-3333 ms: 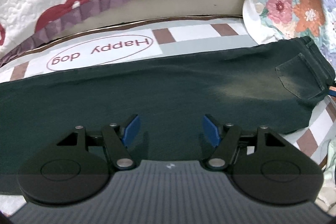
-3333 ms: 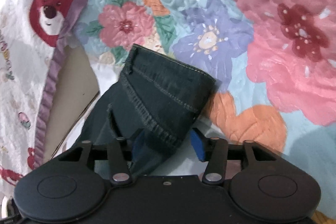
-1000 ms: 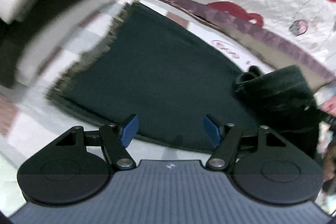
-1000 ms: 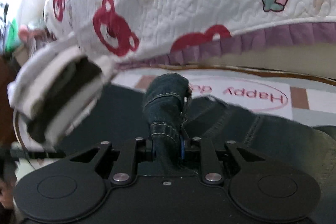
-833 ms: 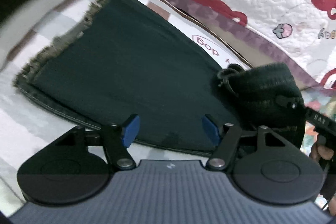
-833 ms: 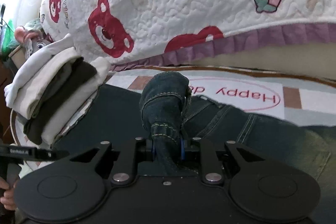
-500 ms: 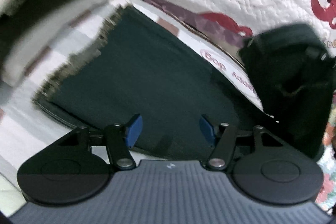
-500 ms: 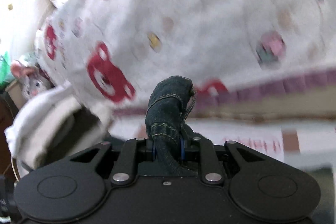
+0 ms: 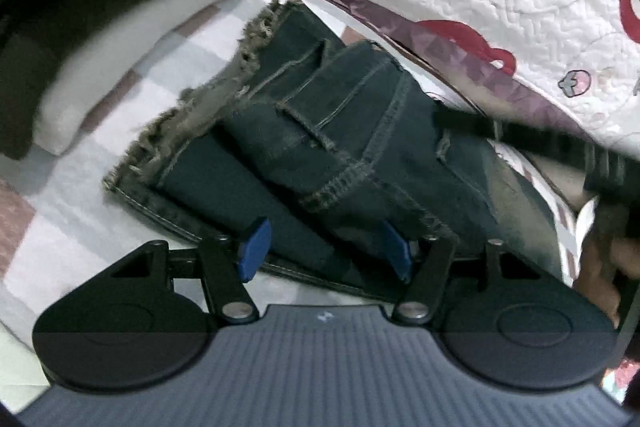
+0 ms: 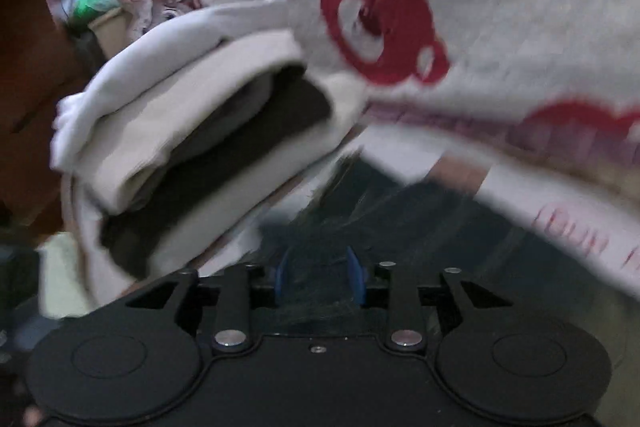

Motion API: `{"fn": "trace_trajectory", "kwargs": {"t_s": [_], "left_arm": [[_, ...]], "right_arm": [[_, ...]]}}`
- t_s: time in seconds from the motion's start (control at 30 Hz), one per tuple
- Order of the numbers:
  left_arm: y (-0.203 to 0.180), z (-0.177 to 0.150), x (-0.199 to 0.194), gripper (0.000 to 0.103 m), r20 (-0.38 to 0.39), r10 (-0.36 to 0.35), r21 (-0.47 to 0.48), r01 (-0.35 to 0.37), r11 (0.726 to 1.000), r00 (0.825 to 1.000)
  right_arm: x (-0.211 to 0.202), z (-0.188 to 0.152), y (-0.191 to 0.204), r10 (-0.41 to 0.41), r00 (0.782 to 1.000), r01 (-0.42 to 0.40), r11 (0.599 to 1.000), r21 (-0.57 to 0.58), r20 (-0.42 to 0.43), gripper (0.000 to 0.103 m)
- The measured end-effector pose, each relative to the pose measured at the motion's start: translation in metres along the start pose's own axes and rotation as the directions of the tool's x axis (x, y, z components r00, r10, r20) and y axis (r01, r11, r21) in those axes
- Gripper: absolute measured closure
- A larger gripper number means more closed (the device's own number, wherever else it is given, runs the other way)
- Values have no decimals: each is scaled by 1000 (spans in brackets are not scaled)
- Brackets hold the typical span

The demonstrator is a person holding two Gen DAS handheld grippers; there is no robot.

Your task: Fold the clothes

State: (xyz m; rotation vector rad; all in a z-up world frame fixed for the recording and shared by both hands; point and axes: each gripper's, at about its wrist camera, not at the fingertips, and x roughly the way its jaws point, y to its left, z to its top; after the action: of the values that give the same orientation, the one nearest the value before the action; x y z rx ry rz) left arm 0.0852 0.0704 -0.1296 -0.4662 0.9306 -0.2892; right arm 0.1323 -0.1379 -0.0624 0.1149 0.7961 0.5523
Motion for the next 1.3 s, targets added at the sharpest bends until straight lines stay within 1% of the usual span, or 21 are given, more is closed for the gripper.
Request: {"fn": "trace_trajectory", "kwargs": {"t_s": [0.07, 0.1, 0.2, 0.3, 0.4, 0.47, 0.53, 0.6, 0.63, 0.67, 0.7, 0.73, 0.77, 0.83, 0.87, 0.97, 1.03, 1.07, 1.1, 1.2, 1.3], "left_arm": [[-2, 2, 0, 41, 7, -26, -6, 26, 1000, 1000], [-4, 2, 0, 40, 7, -33, -8, 33, 999, 999], [-6, 2, -2, 37, 9, -42, -16, 42, 999, 999], [-4, 5, 3, 36, 12, -54, -47, 54, 997, 998], [4, 6, 9, 36, 25, -72, -102, 74, 992, 997], [7, 5, 12, 36, 32, -55, -118, 59, 991, 998], [8, 5, 12, 36, 53, -11, -117, 17, 993, 999], [9, 6, 11, 36, 74, 26, -127, -16, 992, 997], [10, 9, 11, 36, 78, 29, -150, -17, 989, 996], [11, 13, 13, 36, 77, 31, -174, -17, 985, 997], [11, 19, 16, 36, 67, 41, -191, -27, 981, 997], [11, 25, 20, 36, 54, 65, -201, -53, 978, 996], [10, 29, 23, 36, 49, 84, -203, -72, 976, 995], [11, 32, 25, 37, 68, 99, -184, -85, 979, 993], [12, 29, 23, 37, 86, 86, -163, -71, 984, 993], [25, 24, 18, 37, 104, 32, -167, -15, 986, 994], [29, 24, 13, 37, 126, 24, -149, -5, 989, 992], [30, 25, 12, 37, 135, 27, -127, -10, 992, 990], [32, 27, 11, 37, 141, 20, -116, -3, 993, 990], [44, 30, 7, 37, 146, -47, -147, 69, 987, 988], [59, 27, 9, 36, 129, -122, -235, 150, 960, 984]], "right_arm": [[-15, -13, -10, -21, 1000, 20, 999, -25, -22, 62], [-23, -19, -15, -37, 999, 35, 999, -41, -33, 56], [-54, -40, -47, -131, 990, 130, 991, -27, -51, 51], [-89, -64, -94, -240, 969, 245, 965, 94, -58, 51], [-116, -85, -138, -327, 943, 333, 918, 216, -64, 51], [-127, -95, -159, -351, 934, 356, 889, 287, -69, 51], [-133, -101, -172, -357, 932, 359, 873, 331, -68, 51], [-131, -99, -176, -338, 938, 343, 881, 325, -74, 51], [-128, -97, -174, -317, 946, 324, 896, 304, -73, 51], [-122, -90, -170, -288, 955, 297, 915, 275, -71, 55], [-114, -78, -165, -247, 966, 257, 938, 235, -71, 71], [-106, -65, -159, -202, 977, 212, 958, 192, -72, 82], [-95, -46, -151, -151, 986, 160, 978, 133, -76, 97], [-77, -7, -131, -86, 993, 87, 996, 8, -81, 99], [-64, 13, -118, -77, 992, 71, 995, -64, -95, 99], [-20, 64, -82, -91, 983, 47, 964, -260, -162, 93], [13, 88, -69, -90, 969, 4, 937, -350, -230, 79], [29, 96, -67, -85, 963, -19, 927, -374, -257, 65], [45, 103, -68, -84, 958, -29, 923, -383, -275, 57], [91, 112, -91, -92, 945, -16, 946, -324, -315, 48], [120, 107, -130, -109, 940, 41, 977, -209, -324, 47]]}}
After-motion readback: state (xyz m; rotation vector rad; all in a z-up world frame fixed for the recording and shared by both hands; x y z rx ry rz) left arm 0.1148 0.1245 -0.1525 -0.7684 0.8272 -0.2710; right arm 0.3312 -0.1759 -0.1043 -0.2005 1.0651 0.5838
